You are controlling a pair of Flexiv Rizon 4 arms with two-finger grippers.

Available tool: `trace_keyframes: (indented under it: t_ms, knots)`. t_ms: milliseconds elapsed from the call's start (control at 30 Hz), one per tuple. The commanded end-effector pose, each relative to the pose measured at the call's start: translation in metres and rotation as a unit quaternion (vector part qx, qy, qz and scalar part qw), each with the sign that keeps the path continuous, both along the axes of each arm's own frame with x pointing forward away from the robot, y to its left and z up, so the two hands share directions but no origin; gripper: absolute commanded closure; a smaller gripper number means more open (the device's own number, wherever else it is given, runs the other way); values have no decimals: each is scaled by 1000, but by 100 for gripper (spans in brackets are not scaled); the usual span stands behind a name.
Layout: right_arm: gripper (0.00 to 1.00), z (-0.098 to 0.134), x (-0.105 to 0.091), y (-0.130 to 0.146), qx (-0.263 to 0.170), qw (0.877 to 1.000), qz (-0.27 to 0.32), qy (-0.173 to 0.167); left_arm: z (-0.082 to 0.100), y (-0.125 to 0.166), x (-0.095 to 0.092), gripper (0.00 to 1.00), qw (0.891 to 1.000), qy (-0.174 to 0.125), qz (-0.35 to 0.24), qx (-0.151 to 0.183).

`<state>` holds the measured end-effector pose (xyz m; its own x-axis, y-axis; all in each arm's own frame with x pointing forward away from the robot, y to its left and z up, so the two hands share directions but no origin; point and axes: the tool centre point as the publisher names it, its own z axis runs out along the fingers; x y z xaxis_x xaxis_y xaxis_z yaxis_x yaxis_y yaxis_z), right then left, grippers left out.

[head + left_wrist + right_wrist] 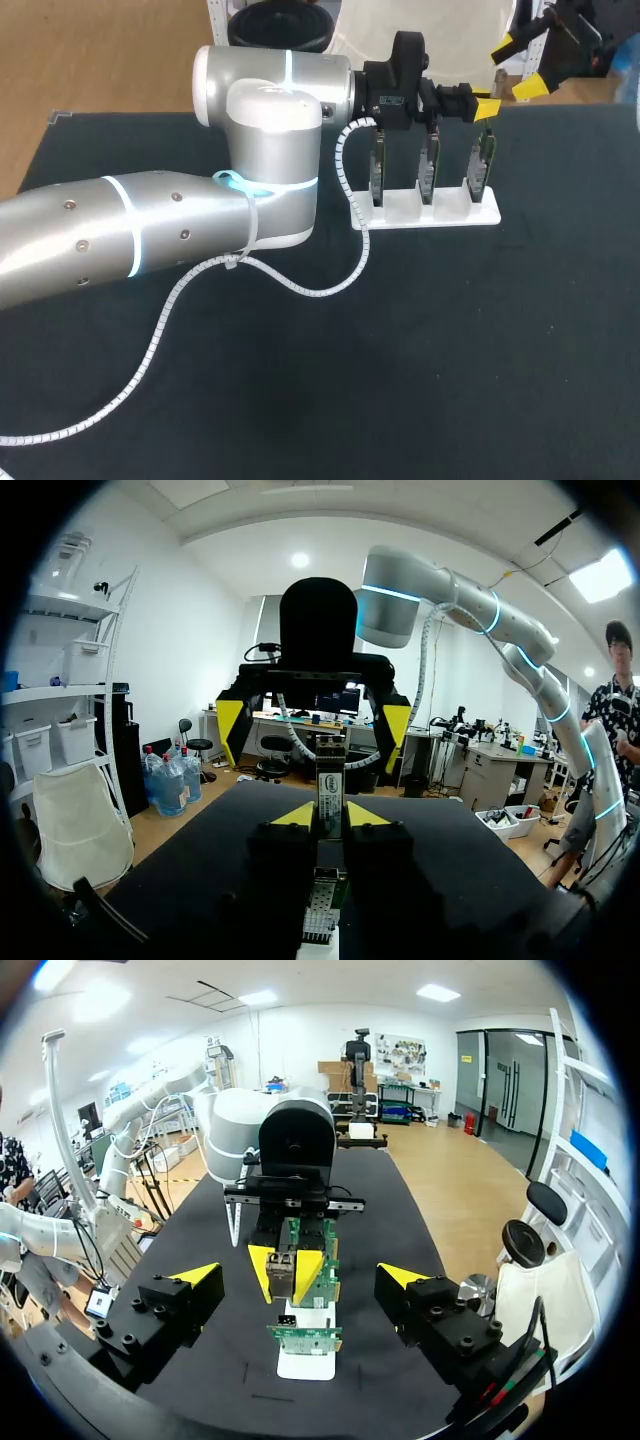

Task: Pick up the optical module with the left hand, and insert it into the network port with the right hand.

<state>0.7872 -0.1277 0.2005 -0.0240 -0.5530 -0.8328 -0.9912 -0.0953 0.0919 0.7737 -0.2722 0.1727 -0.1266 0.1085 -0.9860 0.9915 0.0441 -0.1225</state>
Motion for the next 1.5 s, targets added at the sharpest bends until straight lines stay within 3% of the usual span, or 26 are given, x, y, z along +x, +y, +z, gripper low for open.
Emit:
trace_keyframes:
  t_ms: [33, 1233, 1267, 1333, 1500]
  knots:
    - [0, 1, 0, 3, 2, 1000, 2, 2, -1, -1, 1, 100, 1000, 0, 0, -1]
    - [0, 3, -10, 12, 11, 1000, 7, 3, -1, -1, 1, 100, 1000, 0, 0, -1]
    - [53, 3, -10, 12, 11, 1000, 7, 4, -1, -1, 1, 100, 1000, 0, 0, -1]
    - [100, 3, -10, 12, 11, 1000, 8, 3, -1, -1, 1, 100, 1000, 0, 0, -1]
    - [100, 3, -10, 13, 9, 1000, 10, -1, -1, -1, 1, 100, 1000, 0, 0, -1]
